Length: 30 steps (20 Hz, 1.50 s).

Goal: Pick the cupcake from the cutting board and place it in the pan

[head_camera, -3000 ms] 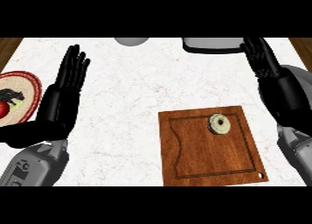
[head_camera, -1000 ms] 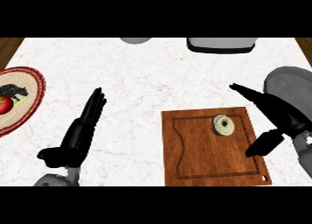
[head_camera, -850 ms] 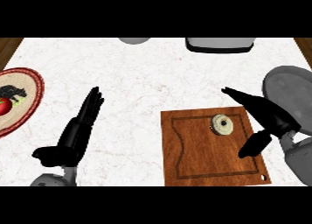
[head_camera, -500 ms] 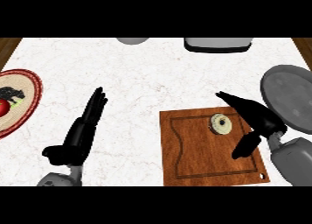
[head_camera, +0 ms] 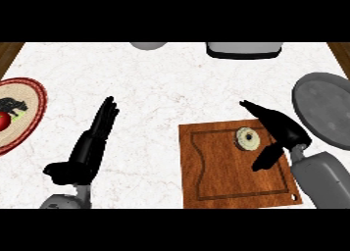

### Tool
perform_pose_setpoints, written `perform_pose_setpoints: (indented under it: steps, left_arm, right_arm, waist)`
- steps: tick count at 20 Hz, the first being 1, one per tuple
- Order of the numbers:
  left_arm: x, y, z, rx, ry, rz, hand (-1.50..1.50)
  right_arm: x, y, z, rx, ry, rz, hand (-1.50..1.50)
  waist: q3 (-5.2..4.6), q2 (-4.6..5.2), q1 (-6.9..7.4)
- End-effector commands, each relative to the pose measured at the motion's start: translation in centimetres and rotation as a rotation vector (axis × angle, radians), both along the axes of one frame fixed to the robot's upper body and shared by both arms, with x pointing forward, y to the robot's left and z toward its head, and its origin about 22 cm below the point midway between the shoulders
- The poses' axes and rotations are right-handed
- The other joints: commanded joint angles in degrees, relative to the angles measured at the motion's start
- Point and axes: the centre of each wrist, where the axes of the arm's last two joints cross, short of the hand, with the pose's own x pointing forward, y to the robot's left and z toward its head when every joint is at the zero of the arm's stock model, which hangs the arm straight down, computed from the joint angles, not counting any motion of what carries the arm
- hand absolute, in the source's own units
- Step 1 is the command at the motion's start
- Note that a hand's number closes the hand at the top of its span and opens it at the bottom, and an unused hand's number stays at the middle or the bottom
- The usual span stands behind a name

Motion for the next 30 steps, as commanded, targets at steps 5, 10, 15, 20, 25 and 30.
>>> perform_pose_setpoints:
  steps: [5,10,15,20,25,30]
  left_arm:
    - [0.8,0.4,-1.0,-0.015,0.015,0.0,0.0]
    - [-1.3,0.0,-0.5,-0.006,0.009,0.011,0.0]
    - [-0.9,0.5,-0.3,-0.002,-0.012,0.003,0.0]
    - [-1.1,0.1,-1.7,-0.011,0.007,-0.003,0.0]
    - [0.2,-1.1,0.4,-0.007,0.005,0.004,0.0]
    - [-0.4,0.2,-0.1,-0.009,0.007,0.015,0.0]
  right_arm:
    - [0.9,0.1,-0.8,-0.006,0.018,-0.008,-1.5]
    - [1.9,2.0,-4.7,-0.03,0.071,-0.019,-1.5]
    - [0.7,0.7,-6.2,-0.135,0.068,0.13,1.5]
    - [1.0,1.8,-6.3,-0.151,0.041,0.132,1.5]
    - [2.7,0.1,-5.8,-0.158,-0.081,0.114,1.5]
    - [0.5,-1.0,-3.3,-0.114,-0.25,0.011,1.5]
  waist:
    - [0.0,0.0,-0.13]
    - [0.01,0.03,0.24]
    - [0.02,0.04,0.26]
    - [0.0,0.02,0.0]
    - [0.02,0.06,0.13]
    - [-0.01,-0.15,-0.6]
